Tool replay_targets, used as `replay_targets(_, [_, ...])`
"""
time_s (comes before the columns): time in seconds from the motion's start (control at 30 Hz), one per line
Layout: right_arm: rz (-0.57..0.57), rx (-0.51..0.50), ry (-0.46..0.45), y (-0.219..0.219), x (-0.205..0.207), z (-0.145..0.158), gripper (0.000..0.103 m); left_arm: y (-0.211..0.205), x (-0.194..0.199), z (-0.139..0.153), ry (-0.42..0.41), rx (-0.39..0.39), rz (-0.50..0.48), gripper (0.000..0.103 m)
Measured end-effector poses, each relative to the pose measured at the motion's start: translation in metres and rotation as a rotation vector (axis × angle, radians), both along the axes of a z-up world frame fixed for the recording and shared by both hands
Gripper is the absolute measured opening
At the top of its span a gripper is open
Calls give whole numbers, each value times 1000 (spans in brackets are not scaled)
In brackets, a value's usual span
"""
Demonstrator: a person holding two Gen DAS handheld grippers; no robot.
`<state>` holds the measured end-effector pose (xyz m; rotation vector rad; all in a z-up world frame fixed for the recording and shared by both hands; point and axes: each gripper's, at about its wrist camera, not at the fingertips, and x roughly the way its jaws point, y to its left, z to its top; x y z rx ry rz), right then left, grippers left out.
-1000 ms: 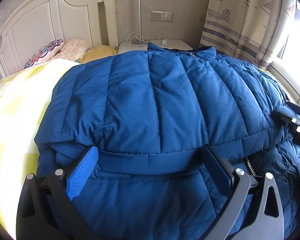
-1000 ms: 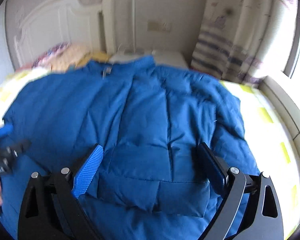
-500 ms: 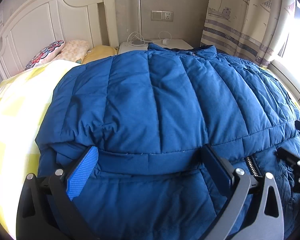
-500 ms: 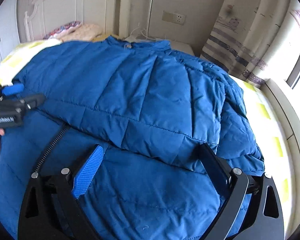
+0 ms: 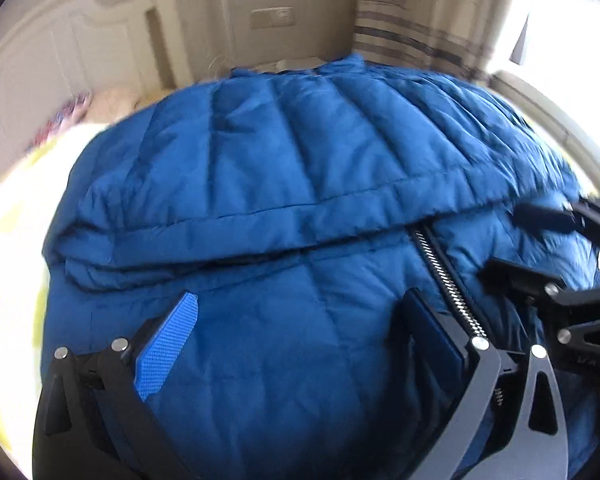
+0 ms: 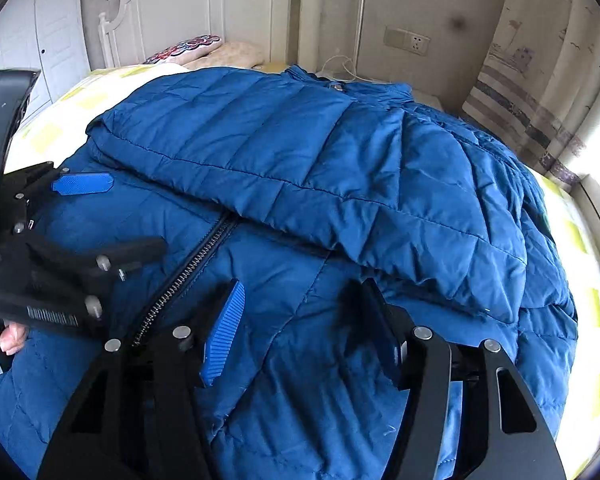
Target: Fold large clothes
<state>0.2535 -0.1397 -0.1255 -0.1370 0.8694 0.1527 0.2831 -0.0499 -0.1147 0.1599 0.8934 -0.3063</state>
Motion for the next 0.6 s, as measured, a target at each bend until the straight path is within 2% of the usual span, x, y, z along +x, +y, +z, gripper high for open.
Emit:
replay_targets(0.07, [-28,-21,-31,-7,-5,9,58,15,-8,12,-61,19,60,101])
replay_targets(0.17, [-131,-6,-56,-39,-10,16,60,41,-17,25,-128,55,149,101])
replay_targets(0.23, [-225,17,-17,-69,-7,7,60,57,-13,19,-100,84,217,101])
replay_targets(0.27, [-262,37,4,-82,-5,0,69,65,-8,10,-64,90,248,101])
replay_targets(0.3, [-270,114,20,-95,-4,-3,69,77,-1,0,18,44,268,101])
replay_targets(0.37, [-270,132,17,-98,-2,-2,69,90,4,1,44,-33,277,101])
replay_targets(0.43, [-270,80,7,-91,-4,3,69,88,1,4,29,-13,278,101])
replay_targets(0.5, [-253,90,-38,-86,-16,16,70,83,-13,16,-40,11,282,101])
replay_targets(0.6, [-197,92,-57,-74,-32,26,71,62,-41,37,-130,-29,175,101])
